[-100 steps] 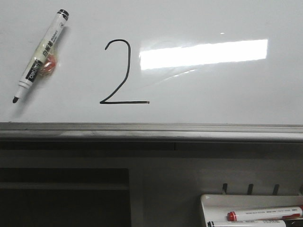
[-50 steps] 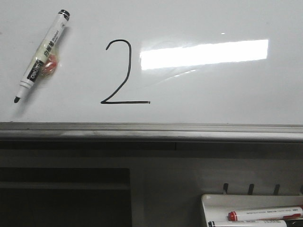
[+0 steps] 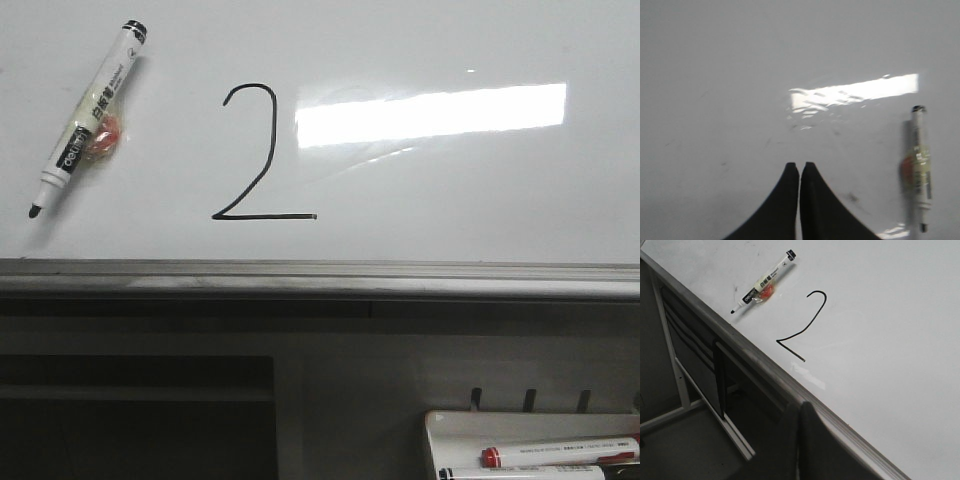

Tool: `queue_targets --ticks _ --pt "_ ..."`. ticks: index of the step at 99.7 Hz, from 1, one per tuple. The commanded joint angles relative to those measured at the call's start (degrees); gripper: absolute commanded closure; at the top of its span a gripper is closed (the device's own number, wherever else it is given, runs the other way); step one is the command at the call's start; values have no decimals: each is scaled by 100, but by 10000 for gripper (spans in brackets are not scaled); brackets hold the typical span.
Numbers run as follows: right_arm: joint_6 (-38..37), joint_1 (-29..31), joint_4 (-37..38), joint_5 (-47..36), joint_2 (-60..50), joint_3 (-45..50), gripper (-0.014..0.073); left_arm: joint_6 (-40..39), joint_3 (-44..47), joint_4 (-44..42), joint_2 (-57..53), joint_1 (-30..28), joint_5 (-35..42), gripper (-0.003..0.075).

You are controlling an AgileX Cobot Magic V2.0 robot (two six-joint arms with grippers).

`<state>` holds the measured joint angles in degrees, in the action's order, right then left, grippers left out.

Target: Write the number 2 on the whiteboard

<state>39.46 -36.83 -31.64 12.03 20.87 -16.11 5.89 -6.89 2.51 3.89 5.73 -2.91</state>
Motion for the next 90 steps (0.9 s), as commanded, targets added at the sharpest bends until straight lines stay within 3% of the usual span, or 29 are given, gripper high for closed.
queue_targets --ticks 1,13,24,41,90 --pt "-5 20 -46 -398 18 -144 665 -46 96 -11 -176 -545 291 741" --pt "-5 20 -46 -398 18 -144 665 -461 427 -68 -399 -1147 291 741" --pt "-5 20 -46 -398 18 -144 665 -718 775 -157 -558 -1288 171 741" --pt "-5 20 -46 -398 18 -144 665 -718 760 -349 -569 -1172 -1257 741" --pt "-5 20 -46 -389 18 -144 665 -734 760 -340 -569 -1123 -1168 741"
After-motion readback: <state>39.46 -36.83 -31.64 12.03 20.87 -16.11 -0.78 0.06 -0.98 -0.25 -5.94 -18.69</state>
